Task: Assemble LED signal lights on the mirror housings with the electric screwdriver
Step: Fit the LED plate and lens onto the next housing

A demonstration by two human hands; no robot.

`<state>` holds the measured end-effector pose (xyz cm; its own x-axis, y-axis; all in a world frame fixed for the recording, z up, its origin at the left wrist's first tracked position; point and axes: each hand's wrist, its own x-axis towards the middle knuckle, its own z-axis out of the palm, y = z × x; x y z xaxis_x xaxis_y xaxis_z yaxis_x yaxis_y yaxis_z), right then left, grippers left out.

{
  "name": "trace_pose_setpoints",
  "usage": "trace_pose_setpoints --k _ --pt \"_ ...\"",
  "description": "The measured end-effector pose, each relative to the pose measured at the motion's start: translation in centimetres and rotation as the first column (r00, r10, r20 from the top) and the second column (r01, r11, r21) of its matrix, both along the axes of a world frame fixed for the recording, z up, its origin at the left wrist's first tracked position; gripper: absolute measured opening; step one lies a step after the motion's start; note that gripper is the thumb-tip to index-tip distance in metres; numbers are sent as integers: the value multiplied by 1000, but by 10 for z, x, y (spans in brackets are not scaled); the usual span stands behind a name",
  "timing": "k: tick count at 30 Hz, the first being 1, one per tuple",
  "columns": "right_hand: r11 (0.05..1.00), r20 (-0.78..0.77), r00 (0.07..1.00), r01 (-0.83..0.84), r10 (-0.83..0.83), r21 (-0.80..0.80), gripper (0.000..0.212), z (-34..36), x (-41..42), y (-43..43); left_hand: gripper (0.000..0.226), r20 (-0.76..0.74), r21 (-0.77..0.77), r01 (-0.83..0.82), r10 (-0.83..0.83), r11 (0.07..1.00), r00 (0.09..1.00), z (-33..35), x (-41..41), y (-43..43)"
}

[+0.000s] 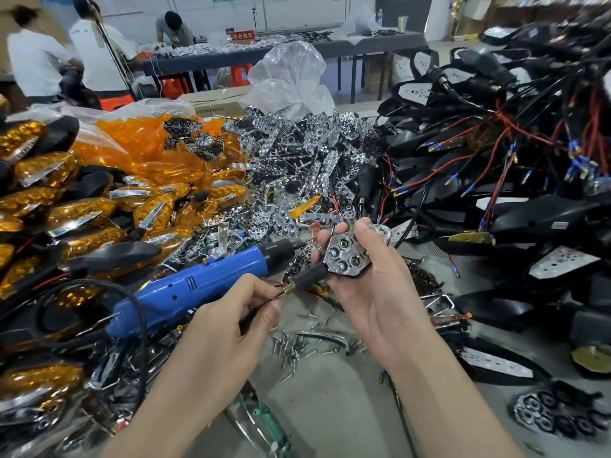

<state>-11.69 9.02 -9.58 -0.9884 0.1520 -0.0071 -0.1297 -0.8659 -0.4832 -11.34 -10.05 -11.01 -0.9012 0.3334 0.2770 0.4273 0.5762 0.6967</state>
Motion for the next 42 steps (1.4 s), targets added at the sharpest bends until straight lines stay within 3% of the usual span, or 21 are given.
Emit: trace_pose_setpoints --k 3,8,11,14,17,28,42 --pt "1000 -5 1000 -10 10 16 37 0 0 -1 21 12 48 37 -38 998 999 6 2 0" --pt "999 -20 1000 -4 5 39 17 -4 -3 -4 26 70 176 62 -75 982 995 27 -10 23" --pt "998 -3 1000 -24 24 58 25 -6 -4 -3 33 178 182 123 -156 976 972 33 -20 44" --pt "991 23 997 -73 71 115 43 -6 -3 -1 23 240 235 102 -159 967 958 30 -27 57" --pt "988 25 996 -85 82 133 44 -7 -3 0 7 242 279 86 -156 957 958 26 -28 58" --pt "974 50 991 -134 127 182 45 -12 -4 -1 6 267 312 57 -146 948 953 26 -26 56" --pt "969 45 993 -118 111 217 21 -17 -3 -3 5 326 352 -12 -110 936 939 25 -27 58"
